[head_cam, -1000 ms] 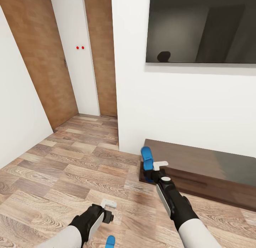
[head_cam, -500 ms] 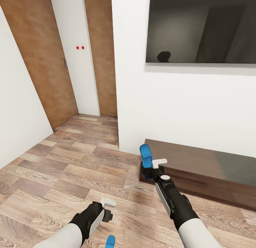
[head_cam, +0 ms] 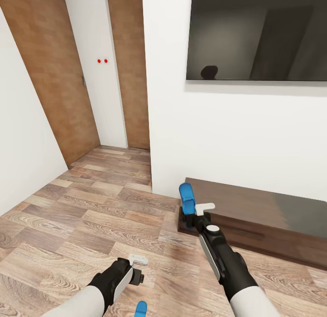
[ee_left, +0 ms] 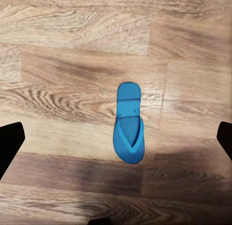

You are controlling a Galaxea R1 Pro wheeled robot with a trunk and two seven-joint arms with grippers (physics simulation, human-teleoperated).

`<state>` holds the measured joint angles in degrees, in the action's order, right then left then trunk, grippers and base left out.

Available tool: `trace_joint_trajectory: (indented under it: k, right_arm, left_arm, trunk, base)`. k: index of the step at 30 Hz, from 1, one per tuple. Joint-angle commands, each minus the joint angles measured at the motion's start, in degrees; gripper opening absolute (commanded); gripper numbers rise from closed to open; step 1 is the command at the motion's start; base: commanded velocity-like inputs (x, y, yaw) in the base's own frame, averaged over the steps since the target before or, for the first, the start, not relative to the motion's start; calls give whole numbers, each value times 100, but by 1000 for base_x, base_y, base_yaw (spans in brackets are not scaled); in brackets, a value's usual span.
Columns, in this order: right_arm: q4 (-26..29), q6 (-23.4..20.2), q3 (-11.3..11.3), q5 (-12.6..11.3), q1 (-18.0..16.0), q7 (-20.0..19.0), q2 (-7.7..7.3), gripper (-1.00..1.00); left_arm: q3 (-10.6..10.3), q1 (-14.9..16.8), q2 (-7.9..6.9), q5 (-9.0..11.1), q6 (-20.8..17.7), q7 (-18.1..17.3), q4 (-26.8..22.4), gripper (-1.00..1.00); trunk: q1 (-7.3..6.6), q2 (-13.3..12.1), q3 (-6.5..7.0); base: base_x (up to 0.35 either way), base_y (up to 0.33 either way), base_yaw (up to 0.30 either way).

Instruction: In the bedroom, move the book from the bed onto either nightstand, and place the two sandals side by side next to the bed.

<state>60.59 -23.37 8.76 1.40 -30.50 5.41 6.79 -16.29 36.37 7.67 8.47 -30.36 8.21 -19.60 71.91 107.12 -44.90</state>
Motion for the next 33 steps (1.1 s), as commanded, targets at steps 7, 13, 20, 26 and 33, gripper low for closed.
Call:
trace_joint_trajectory:
  k: [7,13,20,26,33]
  right_arm:
    - [280,-204,14,2,124,39,-2,-100]
    - [327,-231,12,1,144,39,-2,-100]
    - [420,-237,12,6,168,36,-2,-100]
    - [918,-372,12,3,368,32,-2,-100]
    - [1304,-781,12,-4,526,29,-2,-100]
  left_arm:
    - [-41,2,-3,121,-18,20,-23,100]
    - [-41,2,-3,133,15,8,-26,100]
    - [-41,2,-3,136,45,-23,-26,100]
    - [-41,2,-8,137,58,-144,-26,100]
    - [-41,2,-11,137,72,-182,-26,100]
  trunk:
    - [-1,2,-5]
    - [131,243,-113]
    - [285,524,-239]
    - [417,764,-346]
    - [570,1045,-472]
  base:
    - [0,0,0]
    - [0,0,0]
    - [0,0,0]
    - [0,0,0]
    - [0,0,0]
